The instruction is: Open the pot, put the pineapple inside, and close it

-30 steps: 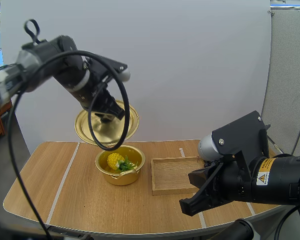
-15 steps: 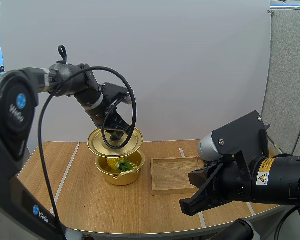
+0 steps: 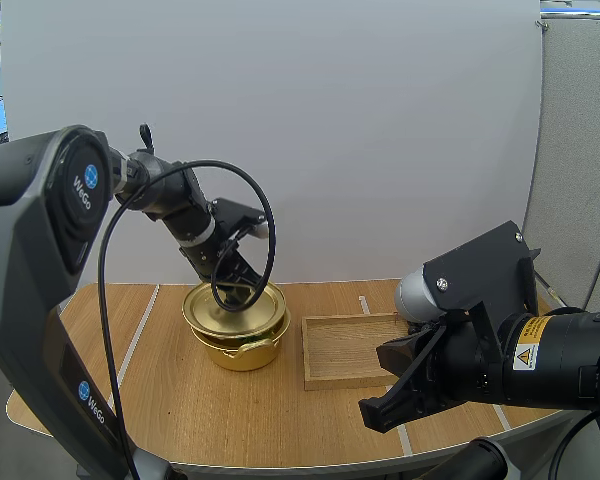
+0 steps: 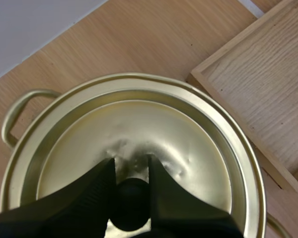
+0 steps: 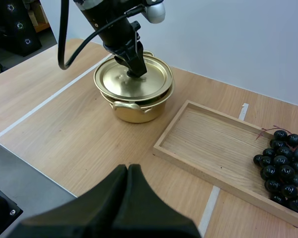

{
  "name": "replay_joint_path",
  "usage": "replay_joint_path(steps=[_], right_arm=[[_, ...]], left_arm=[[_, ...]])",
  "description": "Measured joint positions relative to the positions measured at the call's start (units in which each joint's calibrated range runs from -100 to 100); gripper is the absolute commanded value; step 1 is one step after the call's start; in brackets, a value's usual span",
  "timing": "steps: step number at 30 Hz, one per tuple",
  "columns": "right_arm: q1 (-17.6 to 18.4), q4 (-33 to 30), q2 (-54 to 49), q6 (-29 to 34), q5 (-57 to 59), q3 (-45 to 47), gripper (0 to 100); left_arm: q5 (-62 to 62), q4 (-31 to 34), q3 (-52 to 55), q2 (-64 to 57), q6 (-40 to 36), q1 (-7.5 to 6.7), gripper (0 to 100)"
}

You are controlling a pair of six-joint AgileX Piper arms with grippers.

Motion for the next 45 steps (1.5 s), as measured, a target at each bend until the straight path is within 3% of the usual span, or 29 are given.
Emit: replay_joint_path(steps=[13,39,42,44,45], right_arm=[[0.00,0.00,0.00,0.00,0.00,0.00,0],[0.00,0.00,0.00,-0.02,0.00,0.00,0],[0.00,0.00,0.00,-0.02,0.00,0.00,0],[0.00,0.00,0.00,-0.02,0.00,0.00,0],[0.00,0.00,0.00,-0.02,0.00,0.00,0]], left_arm=[[-4.43,-1.41,0.43,0.00,1.43,0.00,0],[-1.78,-2.89,0.67,2.18,1.81,0.00,1],[-1.78,-2.89,0.67,2.18,1.81,0.00,14],[-1.78,-2.89,0.67,2.18,1.81,0.00,37],[-1.78,-3.00,0.67,2.18,1.81,0.00,53]])
